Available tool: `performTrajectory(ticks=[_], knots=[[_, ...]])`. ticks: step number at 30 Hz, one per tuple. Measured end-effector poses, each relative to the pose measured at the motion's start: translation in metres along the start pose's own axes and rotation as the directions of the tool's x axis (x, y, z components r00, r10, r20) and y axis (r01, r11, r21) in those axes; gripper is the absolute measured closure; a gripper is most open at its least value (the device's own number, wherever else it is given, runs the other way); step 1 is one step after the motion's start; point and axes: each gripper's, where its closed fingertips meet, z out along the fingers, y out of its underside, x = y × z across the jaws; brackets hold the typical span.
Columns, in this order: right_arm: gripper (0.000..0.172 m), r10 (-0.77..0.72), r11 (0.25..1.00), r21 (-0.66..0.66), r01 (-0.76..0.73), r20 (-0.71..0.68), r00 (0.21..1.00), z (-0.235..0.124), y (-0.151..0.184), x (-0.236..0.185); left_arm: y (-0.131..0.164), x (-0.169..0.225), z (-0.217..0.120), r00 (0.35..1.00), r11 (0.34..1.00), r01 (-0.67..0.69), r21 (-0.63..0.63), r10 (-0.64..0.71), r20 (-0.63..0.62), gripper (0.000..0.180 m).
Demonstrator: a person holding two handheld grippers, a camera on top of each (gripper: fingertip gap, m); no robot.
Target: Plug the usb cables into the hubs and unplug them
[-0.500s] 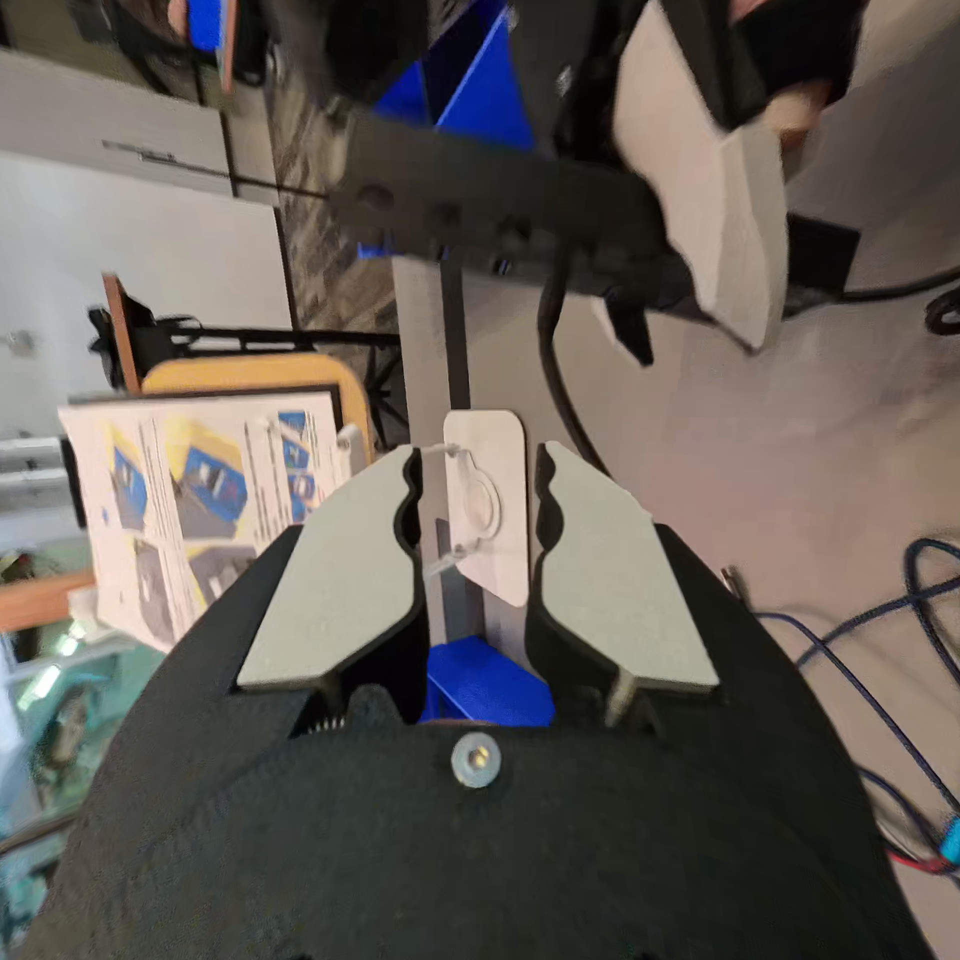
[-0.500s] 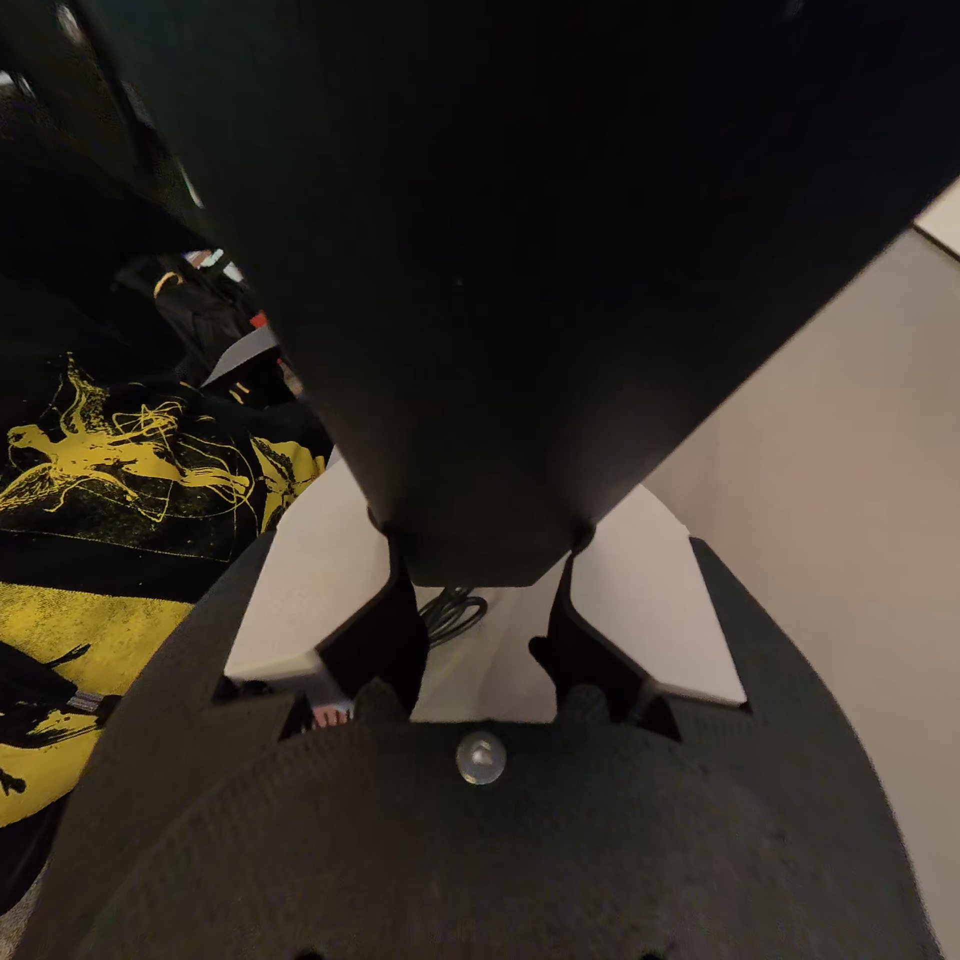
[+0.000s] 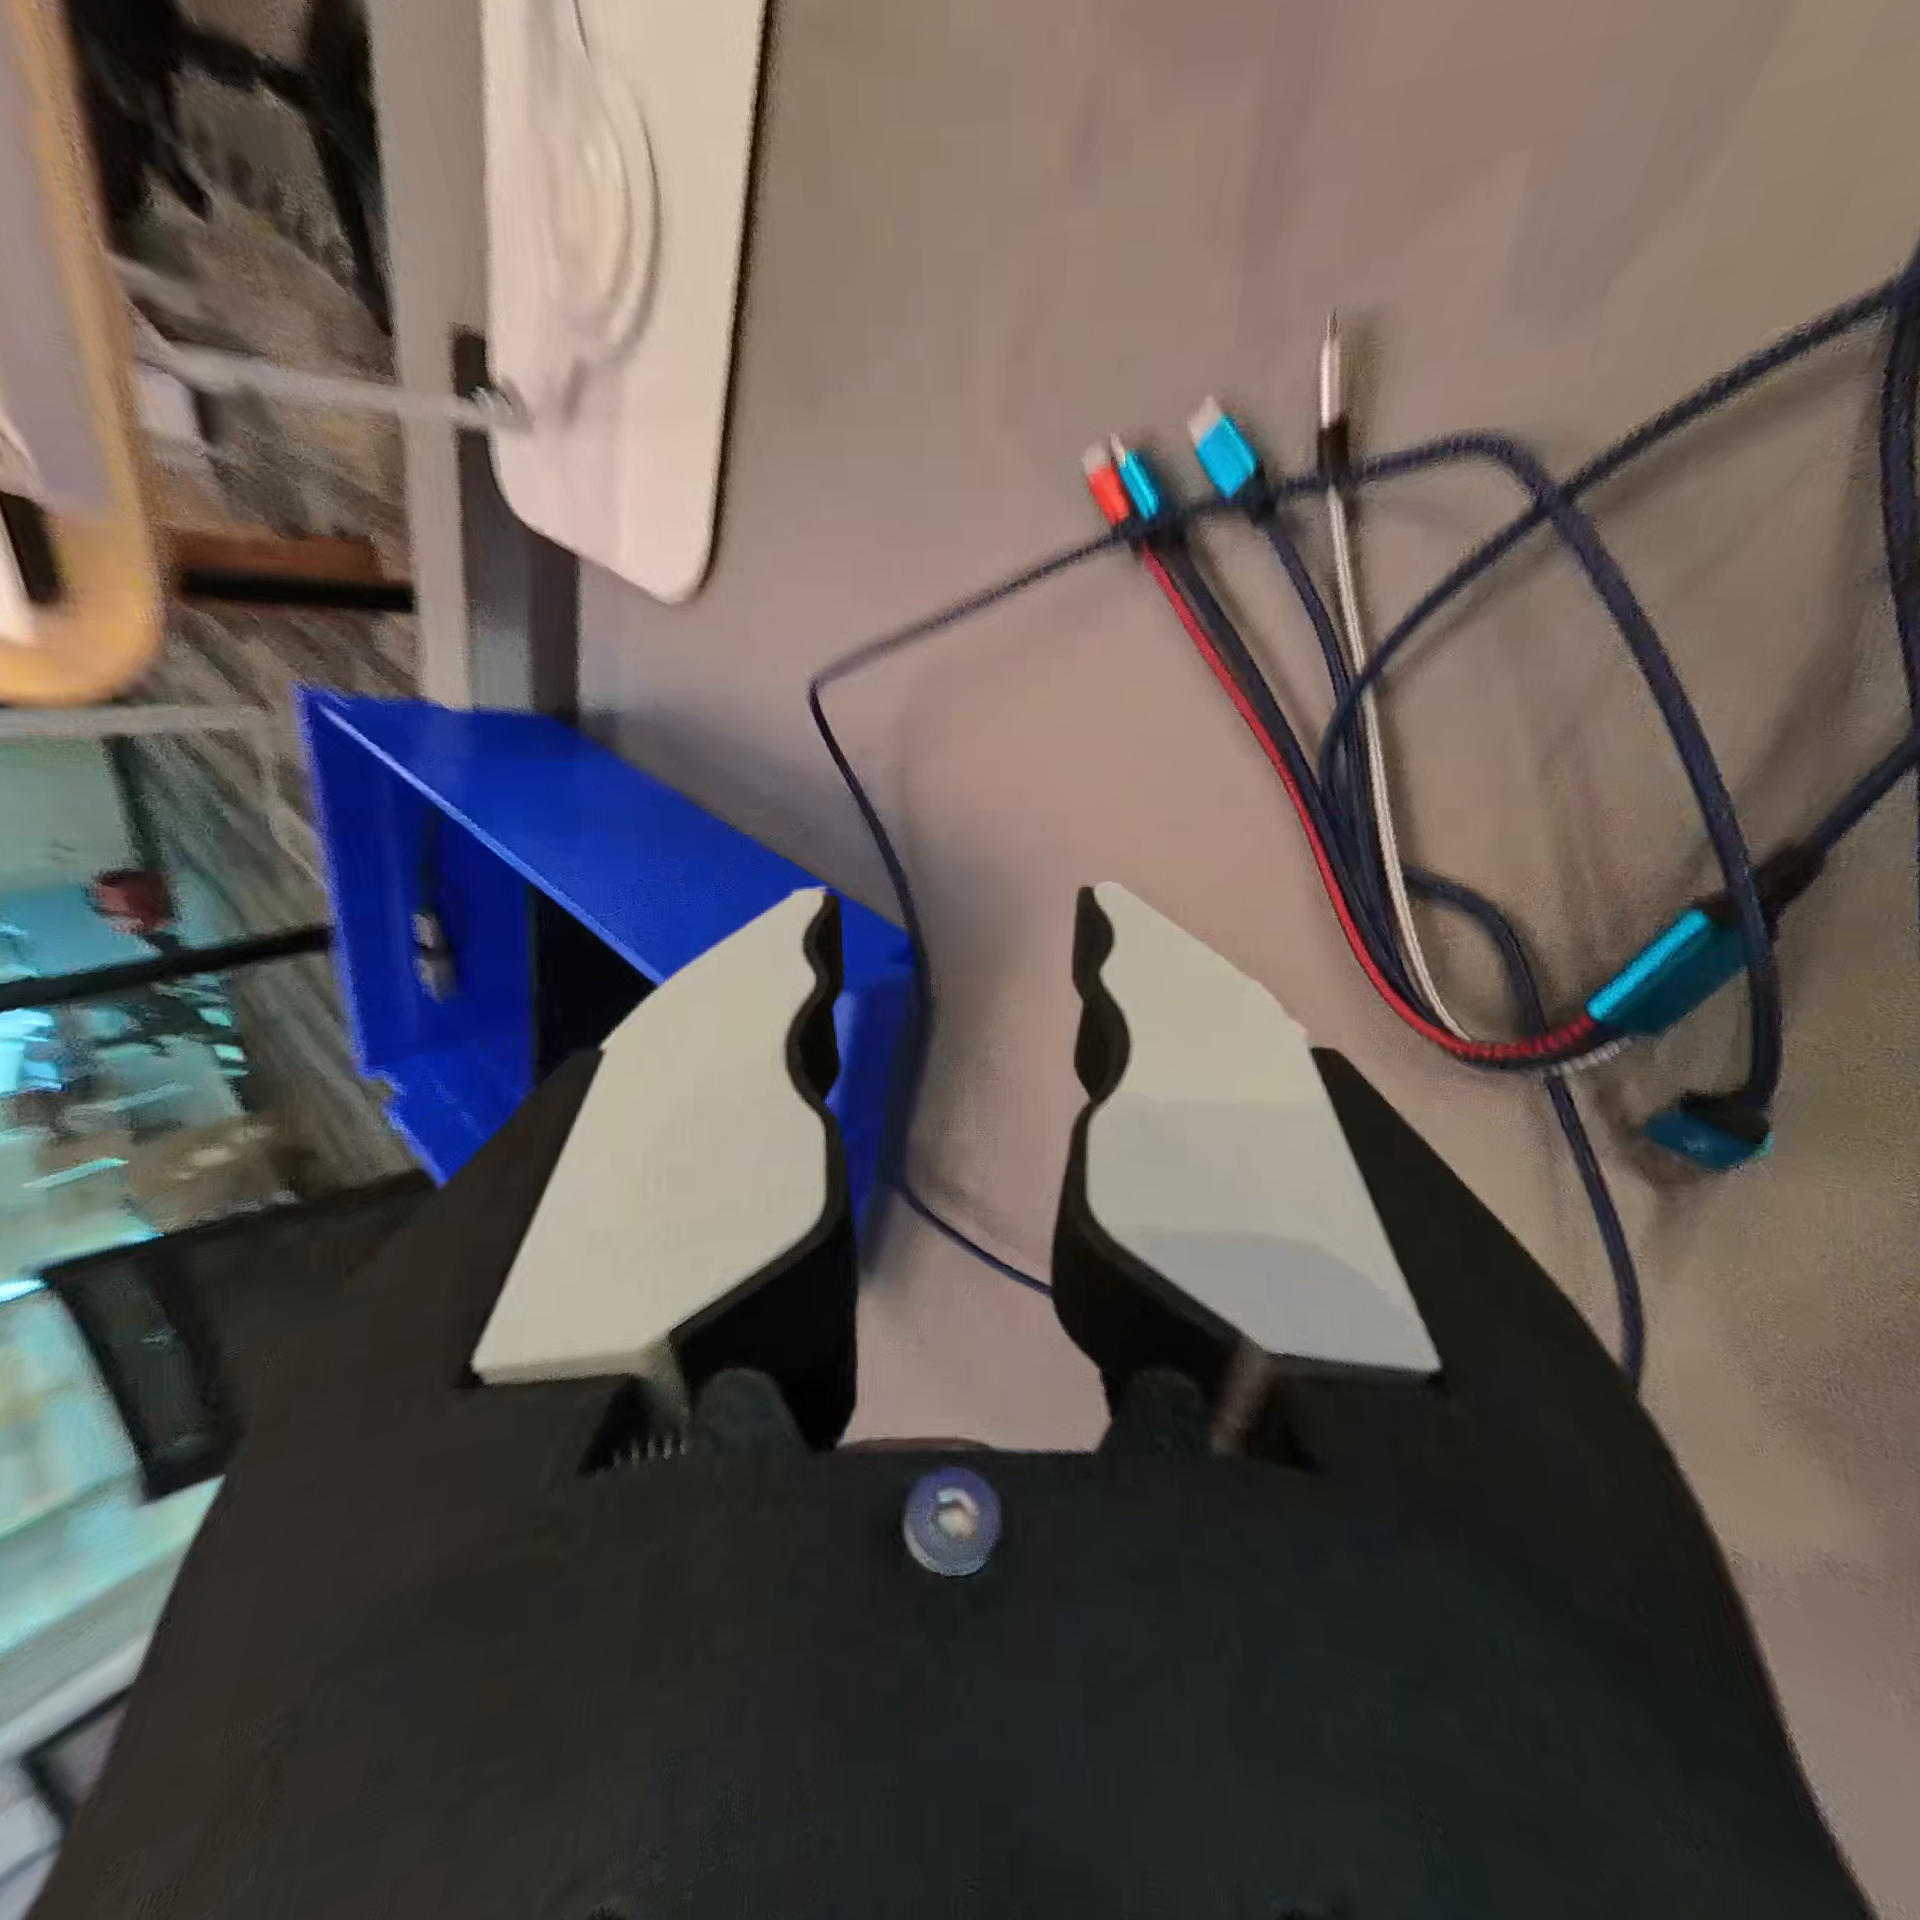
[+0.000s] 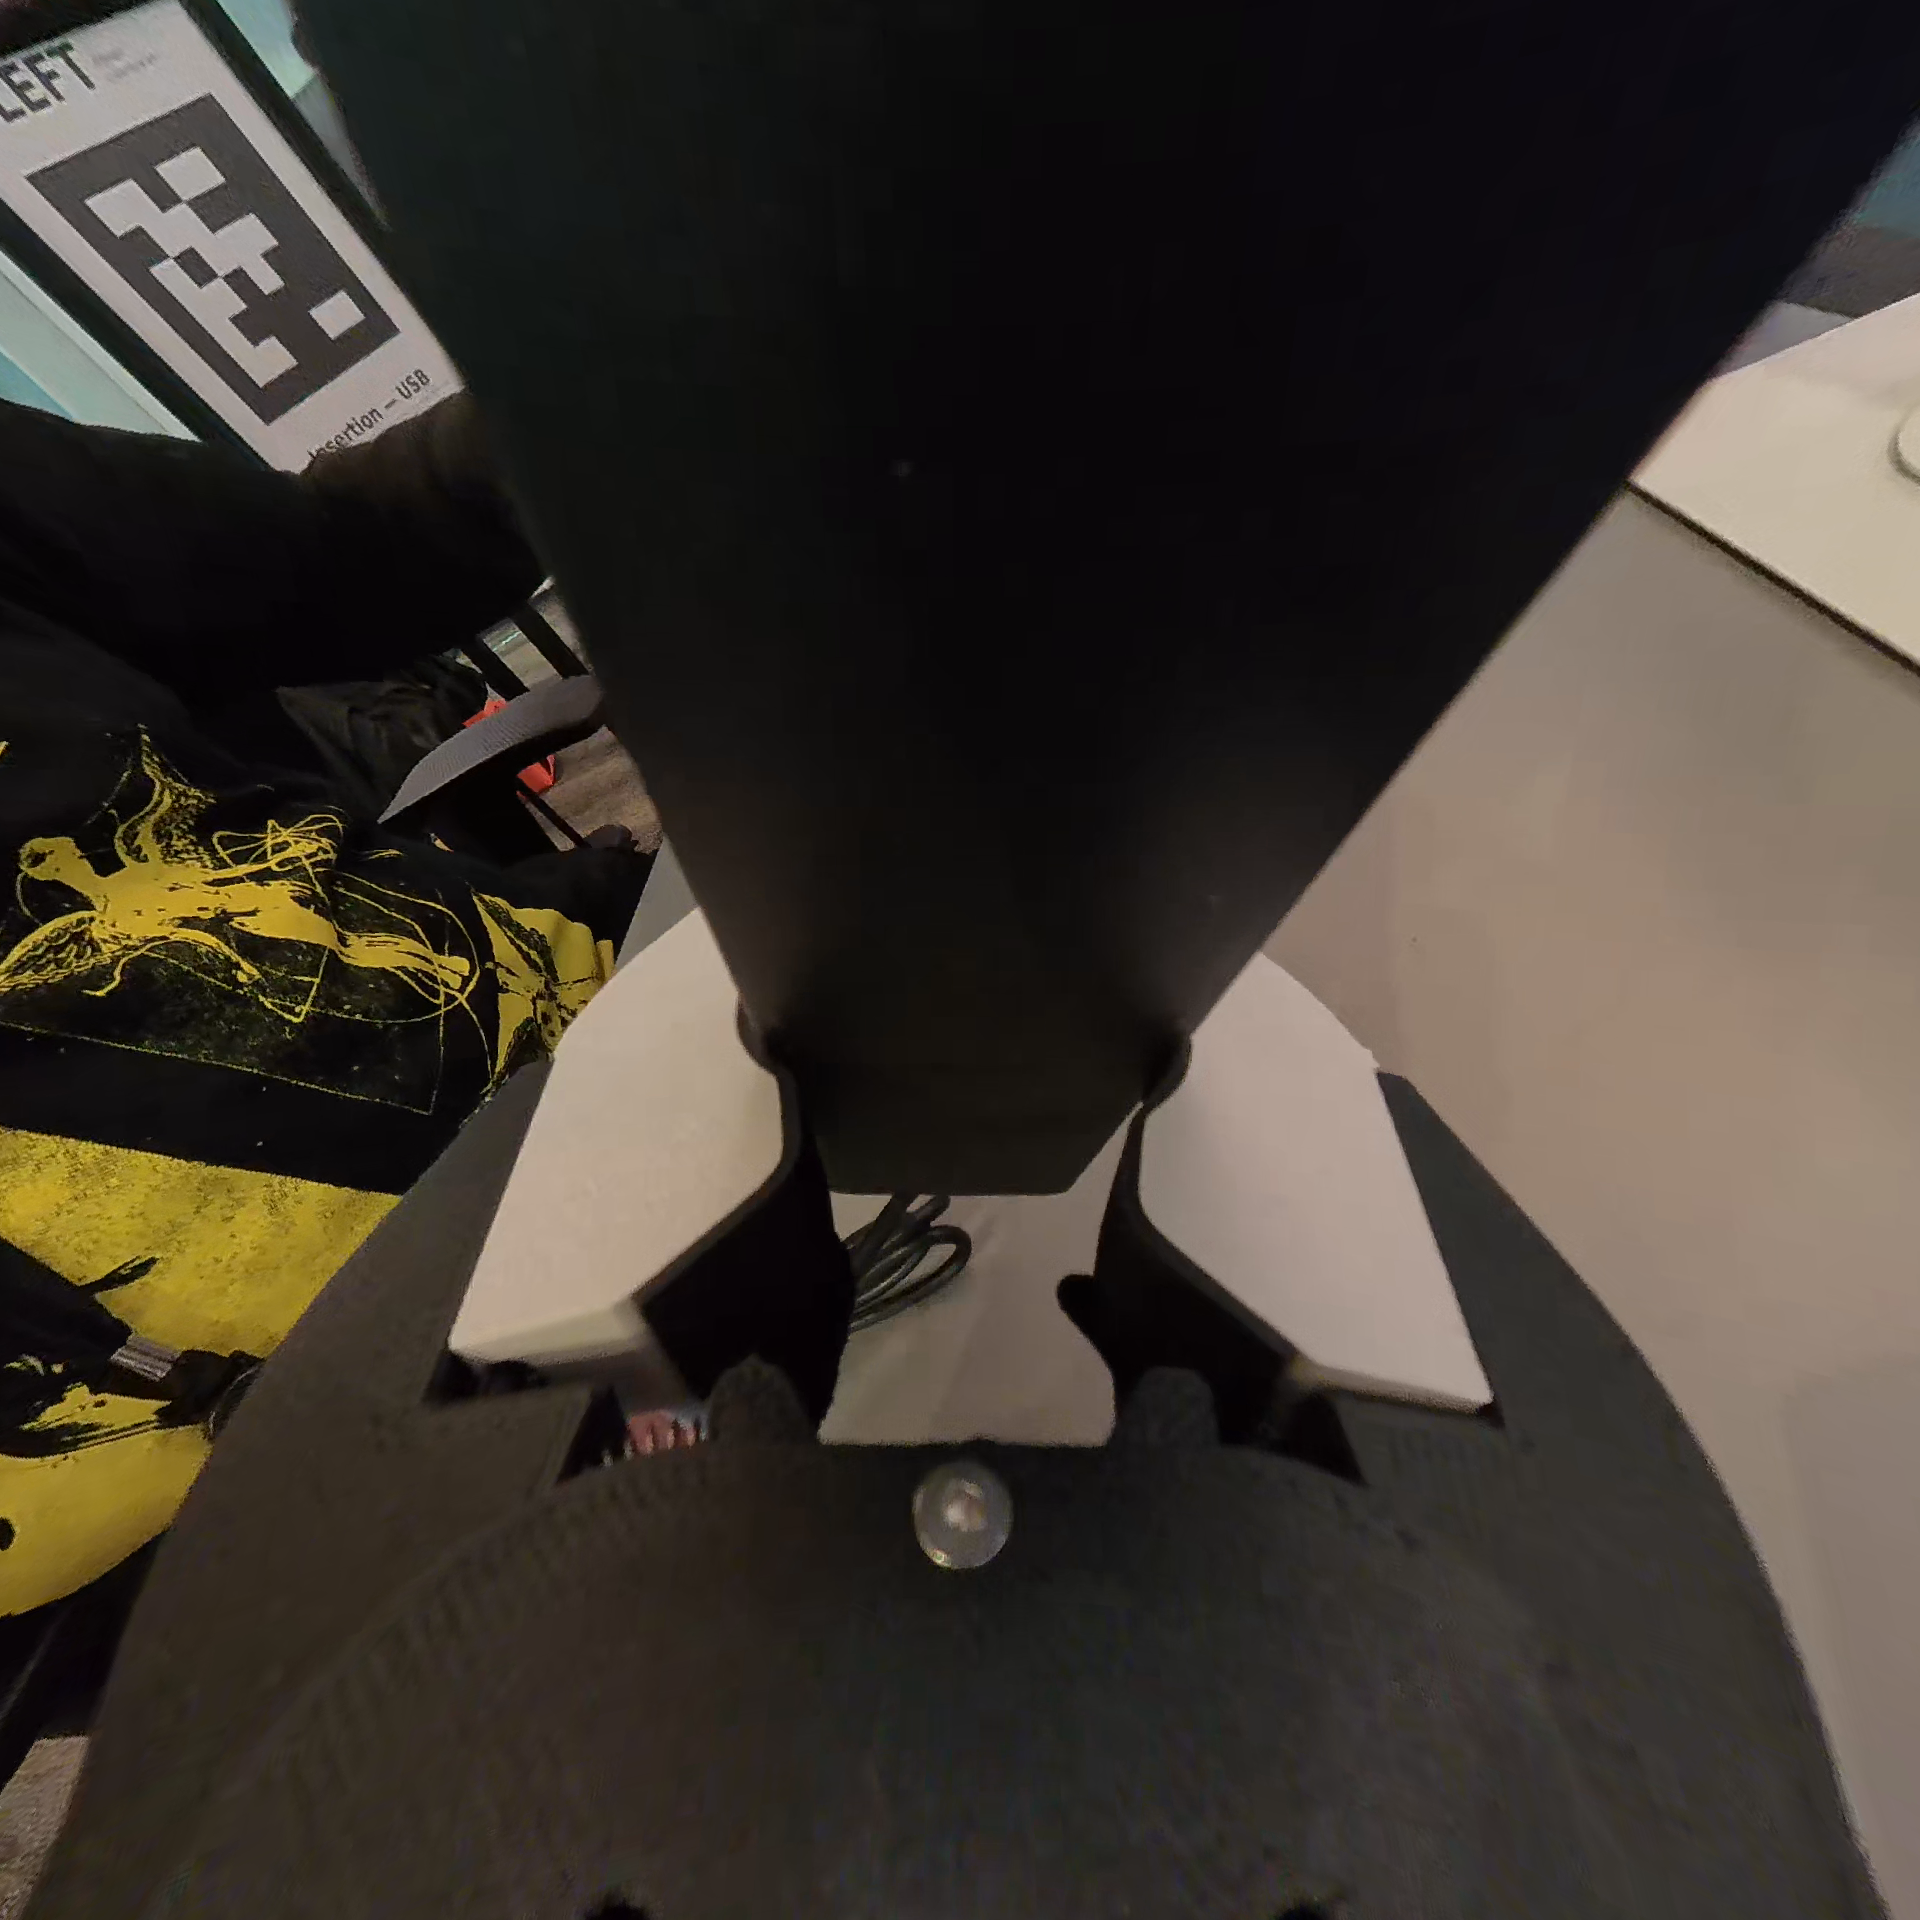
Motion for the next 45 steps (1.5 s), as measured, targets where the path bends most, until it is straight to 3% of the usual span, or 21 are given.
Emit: performTrajectory(ticks=[2, 6, 12, 19, 25, 30, 34, 42, 45], knots=[[0.108, 0.004, 1.0, -0.003, -0.004, 0.009, 1.0, 0.001, 0.002, 0.0, 0.016, 0.013, 0.0, 0.994, 0.997, 0.071, 0.028, -0.068, -0.09, 0.139], [0.108, 0.008, 1.0, 0.004, -0.008, 0.017, 1.0, 0.002, 0.003, 0.0, 0.003, 0.062, -0.029, 0.958, 0.983, 0.056, 0.175, -0.003, -0.286, 0.139], [0.108, 0.014, 1.0, 0.007, -0.014, 0.023, 1.0, 0.003, 0.004, 0.0, 0.025, 0.096, -0.019, 0.95, 0.991, -0.089, 0.102, 0.116, -0.29, 0.14], [0.108, 0.016, 1.0, 0.006, -0.016, 0.023, 1.0, 0.004, 0.006, 0.0, 0.025, 0.121, 0.003, 0.936, 0.978, -0.184, 0.097, 0.204, -0.286, 0.142], [0.108, 0.011, 1.0, 0.01, -0.011, 0.019, 1.0, 0.002, 0.004, 0.0, 0.042, 0.111, -0.02, 0.947, 0.995, 0.018, 0.098, 0.014, -0.32, 0.14], [0.108, 0.011, 1.0, 0.001, -0.011, 0.028, 1.0, 0.006, 0.006, -0.002, 0.049, 0.13, -0.043, 0.918, 0.984, 0.163, 0.067, -0.126, -0.376, 0.138], [0.108, 0.009, 1.0, -0.002, -0.009, 0.027, 1.0, 0.007, 0.006, -0.002, 0.043, 0.15, -0.03, 0.936, 0.982, 0.188, 0.007, -0.177, -0.305, 0.138], [0.108, -0.003, 1.0, 0.001, 0.003, 0.017, 1.0, 0.006, 0.004, -0.004, 0.039, 0.149, -0.009, 0.928, 0.949, 0.299, -0.098, -0.313, -0.202, 0.167], [0.108, -0.008, 1.0, -0.002, 0.008, 0.015, 1.0, 0.006, 0.004, -0.005, 0.039, 0.145, -0.011, 0.925, 0.946, 0.319, -0.068, -0.326, -0.196, 0.168]])
